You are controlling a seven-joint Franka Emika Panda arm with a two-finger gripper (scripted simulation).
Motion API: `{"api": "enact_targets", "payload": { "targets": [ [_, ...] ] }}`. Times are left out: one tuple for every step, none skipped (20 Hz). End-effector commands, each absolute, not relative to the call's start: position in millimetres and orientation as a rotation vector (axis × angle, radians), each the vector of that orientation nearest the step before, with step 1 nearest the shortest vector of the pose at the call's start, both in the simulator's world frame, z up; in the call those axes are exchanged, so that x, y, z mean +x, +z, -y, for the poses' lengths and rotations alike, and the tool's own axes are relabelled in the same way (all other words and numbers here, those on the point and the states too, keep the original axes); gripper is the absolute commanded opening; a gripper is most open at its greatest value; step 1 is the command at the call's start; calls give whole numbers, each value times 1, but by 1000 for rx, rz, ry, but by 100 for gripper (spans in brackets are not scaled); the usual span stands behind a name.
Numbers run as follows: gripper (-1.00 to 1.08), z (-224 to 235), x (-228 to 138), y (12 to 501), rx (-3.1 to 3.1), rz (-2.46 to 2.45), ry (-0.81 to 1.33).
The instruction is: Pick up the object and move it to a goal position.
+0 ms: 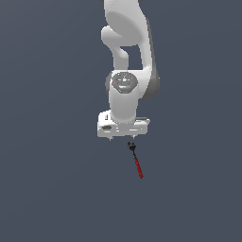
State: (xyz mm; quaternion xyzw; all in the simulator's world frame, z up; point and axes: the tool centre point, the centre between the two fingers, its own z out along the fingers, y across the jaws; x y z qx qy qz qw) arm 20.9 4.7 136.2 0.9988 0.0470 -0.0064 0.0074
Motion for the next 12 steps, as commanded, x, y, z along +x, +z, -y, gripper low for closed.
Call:
{"api": "enact_targets", "payload": {
  "targets": [
    [100, -16, 29, 124, 3120, -207, -18],
    [100, -22, 33, 119, 3119, -235, -17],
    [100, -27, 37, 113, 3117, -265, -15],
    [100, -33, 40, 107, 3115, -294, -14],
    [100, -39, 44, 101, 3114, -322, -12],
    [100, -44, 47, 96, 3112, -347, -11],
    [100, -49, 49, 91, 3111, -371, -9],
    [100, -53, 51, 86, 3109, -392, -8],
    [100, -57, 54, 82, 3108, -411, -6],
    [100, -61, 55, 78, 3107, -429, -5],
    [100, -64, 57, 74, 3105, -444, -4],
    [100, -67, 58, 71, 3104, -458, -3]
  ]
}}
